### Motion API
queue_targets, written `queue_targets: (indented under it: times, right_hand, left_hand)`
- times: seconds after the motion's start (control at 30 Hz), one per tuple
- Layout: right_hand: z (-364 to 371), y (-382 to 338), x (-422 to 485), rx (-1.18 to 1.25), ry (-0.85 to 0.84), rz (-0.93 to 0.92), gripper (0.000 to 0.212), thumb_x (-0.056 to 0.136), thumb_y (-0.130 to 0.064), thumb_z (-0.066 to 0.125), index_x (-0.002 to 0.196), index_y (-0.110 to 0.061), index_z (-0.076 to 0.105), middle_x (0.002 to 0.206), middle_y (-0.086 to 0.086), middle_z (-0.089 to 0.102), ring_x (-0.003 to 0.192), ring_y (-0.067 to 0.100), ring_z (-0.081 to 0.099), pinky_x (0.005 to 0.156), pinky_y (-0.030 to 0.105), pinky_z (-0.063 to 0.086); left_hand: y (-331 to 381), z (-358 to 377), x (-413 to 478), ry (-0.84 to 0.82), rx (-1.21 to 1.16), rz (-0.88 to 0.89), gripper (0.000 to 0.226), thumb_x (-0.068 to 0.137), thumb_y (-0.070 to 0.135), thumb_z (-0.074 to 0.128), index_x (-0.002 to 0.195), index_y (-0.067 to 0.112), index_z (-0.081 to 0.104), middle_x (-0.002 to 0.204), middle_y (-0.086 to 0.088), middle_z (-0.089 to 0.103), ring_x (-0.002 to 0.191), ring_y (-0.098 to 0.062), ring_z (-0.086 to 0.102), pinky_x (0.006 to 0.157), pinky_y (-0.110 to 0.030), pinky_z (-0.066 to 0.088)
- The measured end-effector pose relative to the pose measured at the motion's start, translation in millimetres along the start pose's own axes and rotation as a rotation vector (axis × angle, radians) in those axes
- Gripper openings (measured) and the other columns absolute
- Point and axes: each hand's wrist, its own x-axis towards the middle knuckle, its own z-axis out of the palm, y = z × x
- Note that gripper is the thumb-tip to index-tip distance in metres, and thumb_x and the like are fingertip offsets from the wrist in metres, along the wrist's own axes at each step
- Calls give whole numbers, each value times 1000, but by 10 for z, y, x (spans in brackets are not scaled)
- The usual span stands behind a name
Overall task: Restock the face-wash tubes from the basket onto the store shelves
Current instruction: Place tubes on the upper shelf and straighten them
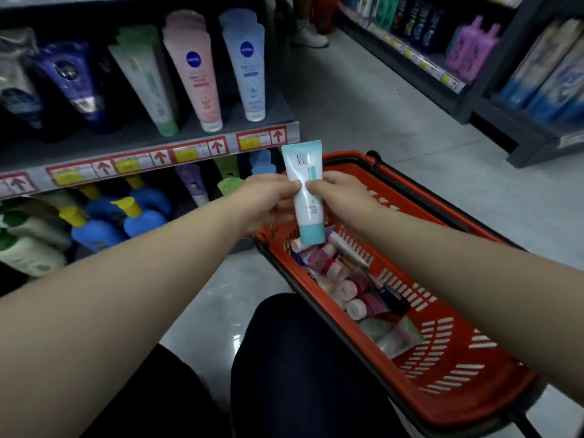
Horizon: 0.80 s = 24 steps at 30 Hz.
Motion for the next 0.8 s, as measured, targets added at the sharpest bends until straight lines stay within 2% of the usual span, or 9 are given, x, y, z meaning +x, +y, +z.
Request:
queue_targets:
  times: [0.07, 0.17, 0.27, 0.33, 0.43, 0.5, 0.63, 0.73, 0.8]
  right_hand:
    - [-22, 184, -41, -15, -6, 53, 27, 89, -21, 61, 113, -10, 62, 103, 10, 68, 92, 23, 67, 80, 38, 56]
    - [-135, 534, -82, -39, 5, 123, 31, 90, -22, 61, 117, -7, 60, 107, 13, 68, 98, 28, 67, 87, 45, 55]
    - [-309, 894, -127, -128, 39, 163, 31, 92, -20, 59, 119, -6, 60, 110, 12, 67, 102, 27, 65, 90, 43, 53]
    - [-443, 1141, -154, -206, 60, 197, 31, 92, -21, 58, 119, -5, 59, 112, 11, 66, 101, 24, 63, 85, 37, 53]
    - [-632, 1496, -213, -402, 113, 233, 33, 92, -18, 57, 120, -2, 54, 111, 4, 60, 103, 19, 58, 71, 23, 39]
    - [-737, 1744, -228, -517, 119, 287, 39, 92, -17, 58, 125, -1, 48, 116, 8, 58, 111, 24, 56, 76, 22, 36]
    - [-818, 2123, -276, -752, -45, 467, 52, 92, -18, 58, 136, -1, 38, 130, 16, 55, 119, 32, 53, 92, 32, 43]
    - [-797, 2364, -353, -975, -258, 617, 43, 93, -19, 56, 130, 1, 45, 122, 18, 59, 111, 33, 58, 84, 34, 47]
    - [-731, 2537, -348, -1034, -260, 665, 38, 91, -14, 56, 125, 0, 50, 123, 20, 57, 111, 34, 58, 83, 36, 48]
  left_hand:
    - [-138, 65, 65, -1, 130, -8, 6, 90, 12, 61, 85, 13, 62, 77, -4, 68, 69, -13, 64, 60, -26, 53]
    - [-340, 261, 173, -21, 289, -42, 8, 88, 8, 62, 81, 8, 59, 79, -8, 65, 73, -18, 64, 69, -31, 55]
    - [-545, 523, 349, -108, 417, -107, 11, 89, 5, 60, 78, 6, 58, 85, -13, 65, 83, -23, 64, 72, -32, 54]
    - [-666, 727, 465, -206, 563, -143, 7, 89, 5, 57, 83, 7, 62, 89, -13, 68, 85, -23, 66, 69, -31, 53]
    - [-786, 1012, 530, -431, 987, -50, 13, 93, 15, 51, 95, 10, 63, 99, -7, 66, 83, -16, 59, 55, -21, 41]
    - [-875, 1157, 561, -524, 1233, 37, 26, 96, 20, 47, 110, 5, 63, 110, -5, 63, 95, -17, 55, 62, -27, 33]
    - [-1125, 1261, 760, -628, 1448, -7, 31, 96, 26, 46, 111, 4, 61, 121, -15, 59, 111, -29, 54, 76, -27, 37]
    - [-1285, 1201, 935, -681, 1517, -79, 37, 94, 34, 49, 107, 2, 61, 115, -16, 60, 106, -30, 57, 79, -30, 41]
    - [-1384, 1171, 1032, -716, 1561, -108, 38, 90, 40, 51, 102, 7, 62, 110, -13, 63, 99, -29, 60, 87, -34, 48]
